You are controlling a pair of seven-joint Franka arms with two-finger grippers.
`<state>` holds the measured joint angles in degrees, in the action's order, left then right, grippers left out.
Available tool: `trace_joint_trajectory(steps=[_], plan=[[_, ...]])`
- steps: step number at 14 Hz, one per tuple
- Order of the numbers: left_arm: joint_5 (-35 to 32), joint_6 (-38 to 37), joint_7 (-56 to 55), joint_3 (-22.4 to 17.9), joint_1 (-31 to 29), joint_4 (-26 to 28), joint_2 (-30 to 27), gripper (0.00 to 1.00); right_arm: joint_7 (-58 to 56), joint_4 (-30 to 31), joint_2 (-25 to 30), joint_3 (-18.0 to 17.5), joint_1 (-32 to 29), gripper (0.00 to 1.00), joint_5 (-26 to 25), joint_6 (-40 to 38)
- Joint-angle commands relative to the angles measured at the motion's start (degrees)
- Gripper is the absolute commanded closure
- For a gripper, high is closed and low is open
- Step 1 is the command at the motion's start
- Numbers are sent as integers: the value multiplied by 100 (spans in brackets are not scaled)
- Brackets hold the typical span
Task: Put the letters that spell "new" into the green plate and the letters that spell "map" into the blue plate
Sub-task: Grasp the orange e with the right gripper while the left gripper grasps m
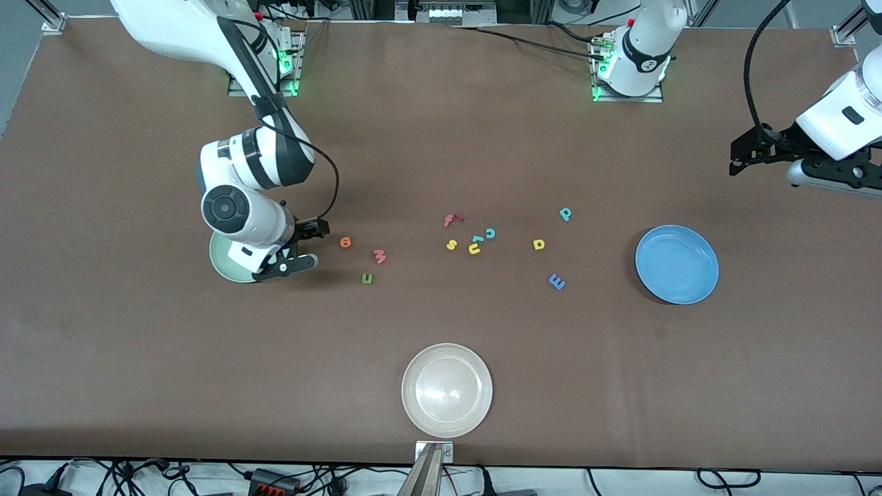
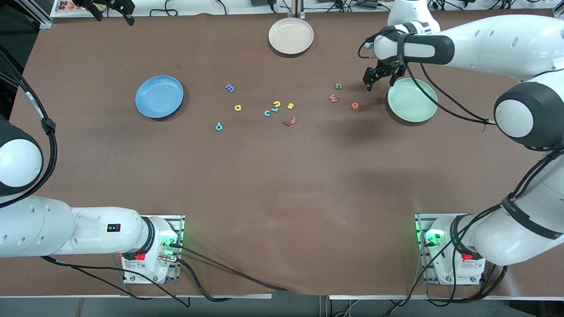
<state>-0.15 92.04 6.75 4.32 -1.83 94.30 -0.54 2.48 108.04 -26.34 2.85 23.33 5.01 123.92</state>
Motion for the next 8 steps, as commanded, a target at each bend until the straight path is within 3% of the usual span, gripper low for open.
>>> trace_joint_trajectory(steps=[1, 4, 8], plan=[[-29, -143, -568, 16, 16, -280, 186, 0, 331, 296, -81, 31, 285, 0, 88, 571], [-29, -151, -1377, 130, 95, -298, 343, 0, 867, 288, -310, 31, 593, 0, 88, 923], [94, -143, -1317, 139, 130, -605, 1125, 0, 1202, 288, -644, 31, 743, 4, 88, 1337]])
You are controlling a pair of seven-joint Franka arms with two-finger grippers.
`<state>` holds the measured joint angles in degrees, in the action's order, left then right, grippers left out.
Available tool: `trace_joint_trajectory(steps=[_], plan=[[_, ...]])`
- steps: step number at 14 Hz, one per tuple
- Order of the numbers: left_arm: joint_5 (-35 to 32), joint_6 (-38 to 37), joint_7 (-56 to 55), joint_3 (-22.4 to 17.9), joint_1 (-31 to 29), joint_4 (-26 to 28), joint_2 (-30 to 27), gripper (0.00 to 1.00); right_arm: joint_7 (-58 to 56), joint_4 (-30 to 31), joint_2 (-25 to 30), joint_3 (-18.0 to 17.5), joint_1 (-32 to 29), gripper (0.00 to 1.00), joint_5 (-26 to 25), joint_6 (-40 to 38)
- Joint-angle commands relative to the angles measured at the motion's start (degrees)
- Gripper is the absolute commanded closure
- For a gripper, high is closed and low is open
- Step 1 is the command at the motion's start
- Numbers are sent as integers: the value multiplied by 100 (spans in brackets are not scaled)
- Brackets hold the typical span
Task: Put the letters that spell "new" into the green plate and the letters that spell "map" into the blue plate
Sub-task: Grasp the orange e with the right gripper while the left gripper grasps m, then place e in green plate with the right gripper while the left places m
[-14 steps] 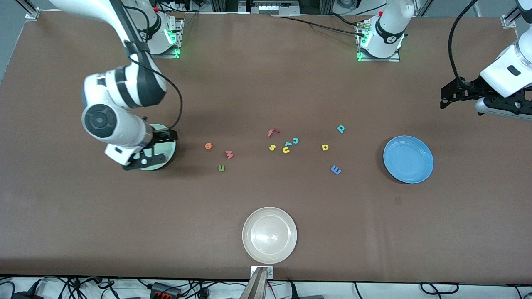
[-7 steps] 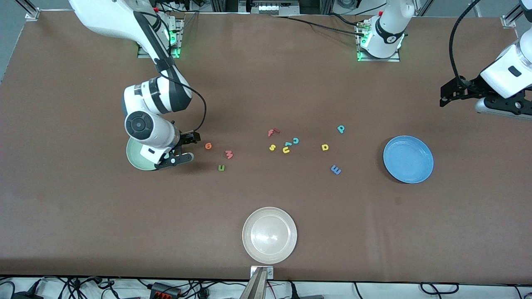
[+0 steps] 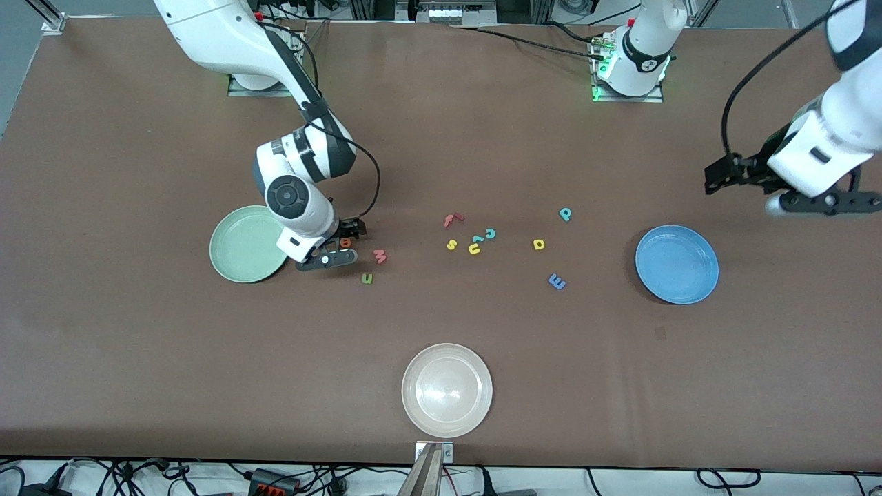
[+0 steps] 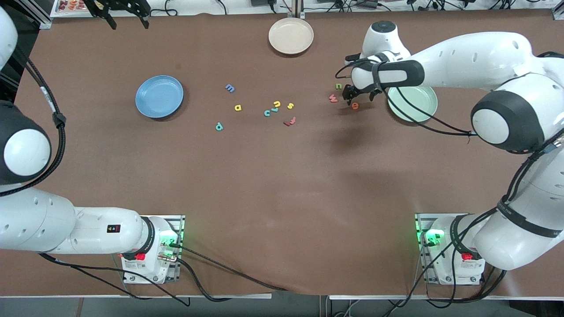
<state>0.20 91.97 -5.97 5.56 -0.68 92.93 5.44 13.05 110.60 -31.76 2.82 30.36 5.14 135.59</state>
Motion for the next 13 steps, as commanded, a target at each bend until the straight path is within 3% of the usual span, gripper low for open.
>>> trace_joint_trajectory(steps=[1, 4, 11, 13], plan=[[68, -92, -132, 15, 102, -478, 694, 0, 198, 32, -128, 34, 40, 10, 75, 161], [68, 389, -954, 15, 435, -670, 1326, 0, 470, 32, -199, 34, 154, 28, 75, 169], [77, 2008, -4496, 15, 1147, -627, 2592, 0, 462, -4, -208, 34, 172, 51, 66, 169], [85, 2184, -5070, 15, 1271, -575, 2891, 0, 462, -12, -208, 34, 163, 65, 66, 178]])
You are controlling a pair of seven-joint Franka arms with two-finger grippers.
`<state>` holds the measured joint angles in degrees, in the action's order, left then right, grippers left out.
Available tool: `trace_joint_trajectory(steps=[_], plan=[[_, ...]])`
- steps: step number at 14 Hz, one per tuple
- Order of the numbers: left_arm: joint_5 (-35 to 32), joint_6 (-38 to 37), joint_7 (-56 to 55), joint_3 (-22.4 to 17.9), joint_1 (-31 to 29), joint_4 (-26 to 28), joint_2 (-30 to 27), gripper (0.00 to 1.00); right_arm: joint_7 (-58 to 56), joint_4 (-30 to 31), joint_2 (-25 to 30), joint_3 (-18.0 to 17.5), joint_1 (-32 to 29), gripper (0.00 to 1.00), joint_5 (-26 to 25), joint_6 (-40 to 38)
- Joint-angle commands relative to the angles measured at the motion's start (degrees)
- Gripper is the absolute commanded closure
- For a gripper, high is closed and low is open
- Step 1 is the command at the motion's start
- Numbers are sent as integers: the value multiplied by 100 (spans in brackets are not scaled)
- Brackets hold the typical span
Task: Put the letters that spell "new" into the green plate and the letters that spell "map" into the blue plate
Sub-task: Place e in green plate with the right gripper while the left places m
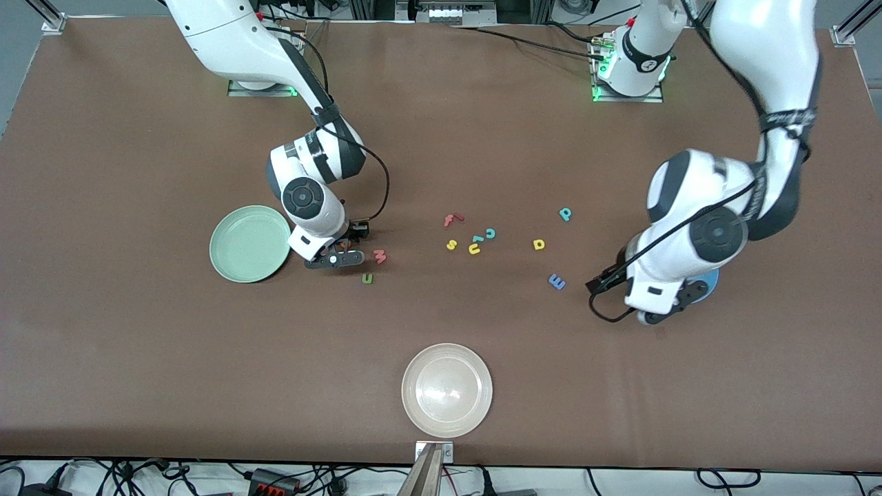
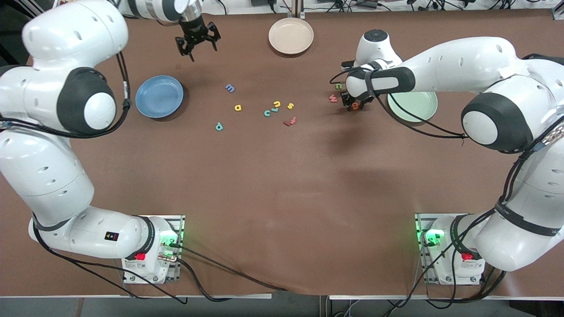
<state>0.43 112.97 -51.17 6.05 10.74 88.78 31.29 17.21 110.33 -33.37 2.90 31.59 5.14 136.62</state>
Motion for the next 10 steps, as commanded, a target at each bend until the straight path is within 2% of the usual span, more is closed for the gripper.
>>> trace_joint_trajectory(steps=[1, 2, 3, 5, 7, 8, 10], plan=[[80, 181, -613, -33, 130, -81, 403, 0, 46, 15, -46, 26, 40, 73, 66, 75], [89, 434, -613, -25, 138, 51, 430, 0, 54, -2, -46, 35, 32, 81, 66, 49], [141, 750, -631, -16, 147, 304, 431, 2, 55, -20, -46, 35, -21, 86, 66, 31], [238, 1366, -849, -7, 322, 701, 422, 4, 28, -29, 85, 61, -91, 86, 66, -13], [238, 1788, -1017, -7, 437, 965, 465, 10, -42, -29, 348, 79, -257, 87, 66, -144], [238, 2086, -1017, -7, 437, 1097, 518, 11, -94, -20, 514, 87, -389, 89, 66, -371], [238, 2500, -1017, -7, 455, 1282, 588, 19, -321, -20, 840, 131, -845, 89, 31, -1196]])
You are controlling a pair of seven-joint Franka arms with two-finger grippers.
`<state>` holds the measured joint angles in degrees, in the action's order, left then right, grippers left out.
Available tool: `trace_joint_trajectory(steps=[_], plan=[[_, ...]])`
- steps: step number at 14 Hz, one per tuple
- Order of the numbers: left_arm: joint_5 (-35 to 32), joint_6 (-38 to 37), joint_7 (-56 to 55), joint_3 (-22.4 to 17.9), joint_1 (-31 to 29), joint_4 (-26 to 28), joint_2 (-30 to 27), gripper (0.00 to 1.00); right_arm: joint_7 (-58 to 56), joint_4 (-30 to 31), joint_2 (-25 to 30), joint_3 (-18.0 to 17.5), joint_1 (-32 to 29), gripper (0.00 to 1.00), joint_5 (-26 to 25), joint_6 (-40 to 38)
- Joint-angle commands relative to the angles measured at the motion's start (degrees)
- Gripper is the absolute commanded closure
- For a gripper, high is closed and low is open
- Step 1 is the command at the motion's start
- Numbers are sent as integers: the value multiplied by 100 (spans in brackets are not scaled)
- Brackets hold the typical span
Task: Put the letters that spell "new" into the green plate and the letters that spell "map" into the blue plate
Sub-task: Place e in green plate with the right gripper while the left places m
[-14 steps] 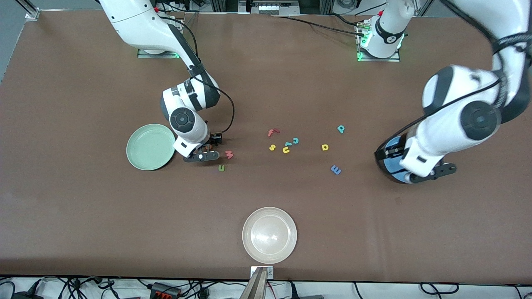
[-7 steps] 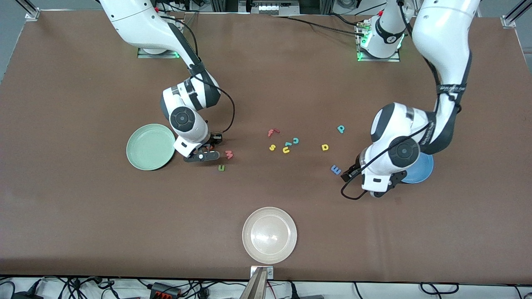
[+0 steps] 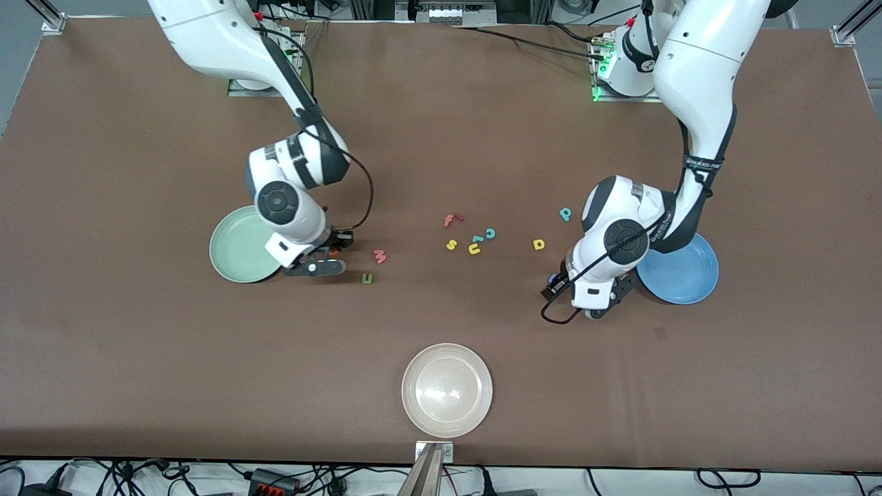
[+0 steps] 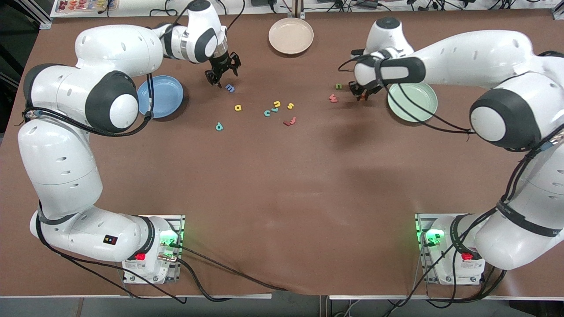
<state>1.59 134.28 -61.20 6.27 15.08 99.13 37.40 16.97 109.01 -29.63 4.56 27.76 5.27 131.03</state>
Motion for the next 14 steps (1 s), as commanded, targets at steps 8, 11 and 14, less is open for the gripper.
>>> trace_joint_trajectory(steps=[8, 11, 14], plan=[[87, 573, -6, -30, 126, 247, 215, 64, -818, 270, 319, 98, -1711, 87, -262, -1186], [69, 547, 82, -38, 100, 247, 207, 93, -818, 270, 116, 98, -1783, 85, -263, -1053], [34, 328, 91, -73, 65, 203, 6, 93, -818, 270, 19, 98, -1800, 84, -263, -983]])
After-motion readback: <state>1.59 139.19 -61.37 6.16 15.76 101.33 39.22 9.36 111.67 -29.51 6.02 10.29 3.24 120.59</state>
